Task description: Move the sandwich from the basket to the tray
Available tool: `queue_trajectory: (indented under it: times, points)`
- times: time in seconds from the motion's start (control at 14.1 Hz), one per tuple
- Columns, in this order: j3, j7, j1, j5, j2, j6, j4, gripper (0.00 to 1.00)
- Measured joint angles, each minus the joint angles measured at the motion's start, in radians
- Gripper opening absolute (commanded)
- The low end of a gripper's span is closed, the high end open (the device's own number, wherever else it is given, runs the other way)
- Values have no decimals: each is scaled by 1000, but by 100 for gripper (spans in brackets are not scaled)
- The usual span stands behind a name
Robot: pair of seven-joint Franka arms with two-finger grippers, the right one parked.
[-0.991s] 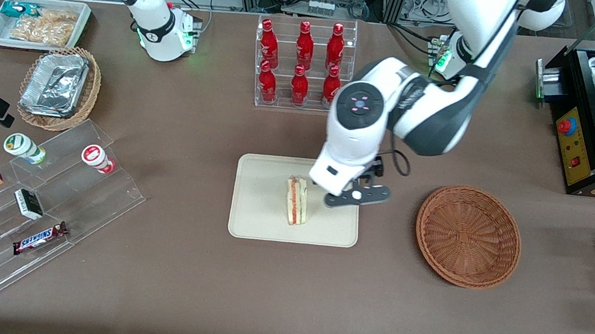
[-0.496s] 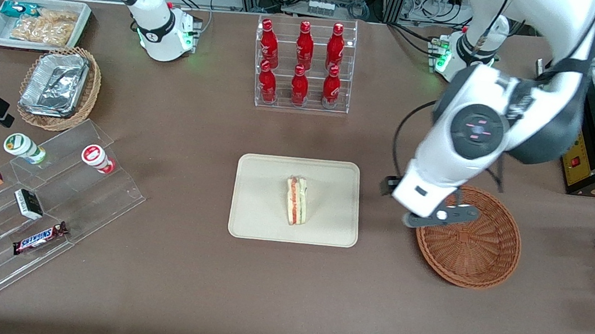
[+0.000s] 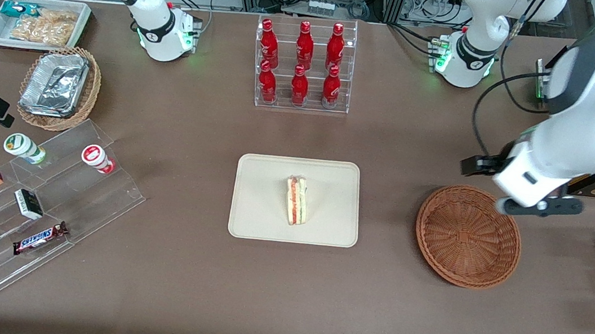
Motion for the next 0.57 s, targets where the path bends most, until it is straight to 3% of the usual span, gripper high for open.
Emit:
queue_trajectory:
  times: [0.21,0.57]
  points:
    - [-36,124,117,6,-94,-6,-51,100]
    - [-18,164,126,45,-145,-3,-62,100]
